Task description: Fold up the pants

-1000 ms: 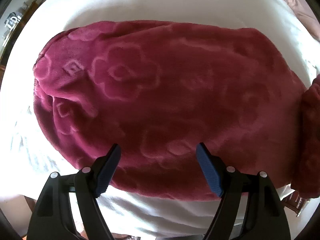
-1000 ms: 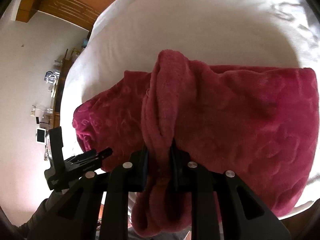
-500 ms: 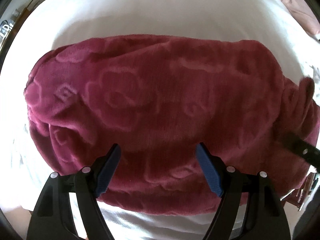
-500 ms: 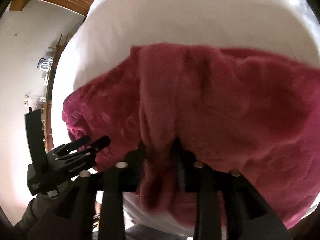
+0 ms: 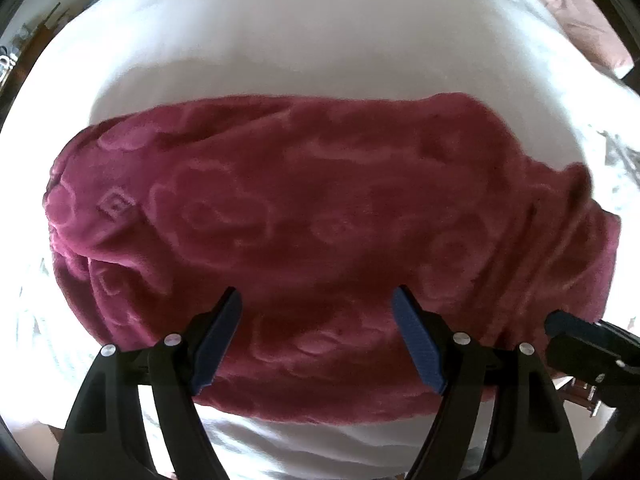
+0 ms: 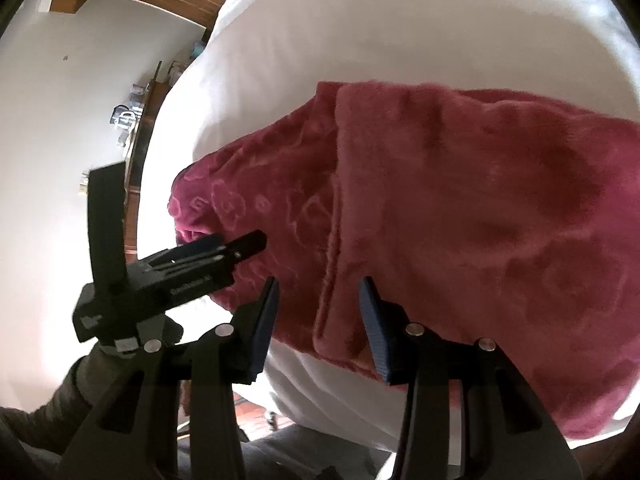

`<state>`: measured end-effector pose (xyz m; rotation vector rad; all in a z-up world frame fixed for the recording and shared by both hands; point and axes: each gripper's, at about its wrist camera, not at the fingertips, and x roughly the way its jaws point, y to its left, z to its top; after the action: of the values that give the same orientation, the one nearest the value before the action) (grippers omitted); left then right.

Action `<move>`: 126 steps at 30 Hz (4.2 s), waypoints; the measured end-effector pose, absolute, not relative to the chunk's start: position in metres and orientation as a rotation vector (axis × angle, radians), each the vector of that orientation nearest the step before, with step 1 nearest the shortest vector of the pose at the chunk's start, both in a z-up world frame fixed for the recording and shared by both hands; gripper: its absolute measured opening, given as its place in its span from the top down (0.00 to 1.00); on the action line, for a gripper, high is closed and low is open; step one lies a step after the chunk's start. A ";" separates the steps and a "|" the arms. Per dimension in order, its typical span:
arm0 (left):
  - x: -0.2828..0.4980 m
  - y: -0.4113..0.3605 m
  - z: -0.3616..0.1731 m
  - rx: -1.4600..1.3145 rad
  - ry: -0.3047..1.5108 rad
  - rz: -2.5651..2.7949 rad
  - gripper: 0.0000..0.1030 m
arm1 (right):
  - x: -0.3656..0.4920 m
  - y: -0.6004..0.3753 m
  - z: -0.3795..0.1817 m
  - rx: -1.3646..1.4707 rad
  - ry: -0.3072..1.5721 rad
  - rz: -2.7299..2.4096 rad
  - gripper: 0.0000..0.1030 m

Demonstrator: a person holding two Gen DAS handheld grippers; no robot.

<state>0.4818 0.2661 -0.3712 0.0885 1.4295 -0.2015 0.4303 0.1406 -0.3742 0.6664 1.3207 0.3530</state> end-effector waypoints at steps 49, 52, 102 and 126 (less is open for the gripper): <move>0.412 0.226 -0.416 0.042 1.486 0.052 0.25 | 0.455 0.093 -0.376 0.268 1.278 0.353 0.45; 0.403 0.244 -0.402 -0.014 1.482 0.071 0.25 | 0.437 0.084 -0.379 0.263 1.284 0.348 0.45; 0.512 0.682 -0.526 -0.834 1.411 0.101 0.05 | 0.418 0.210 -0.378 0.338 1.400 0.090 0.28; 0.528 0.654 -0.443 -0.722 1.236 -0.028 0.71 | 0.383 0.155 -0.366 0.373 1.317 0.103 0.28</move>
<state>0.5279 0.6537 -0.4425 -0.7224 1.2361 -0.0276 0.3833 0.1545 -0.3665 0.3733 1.3175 0.1033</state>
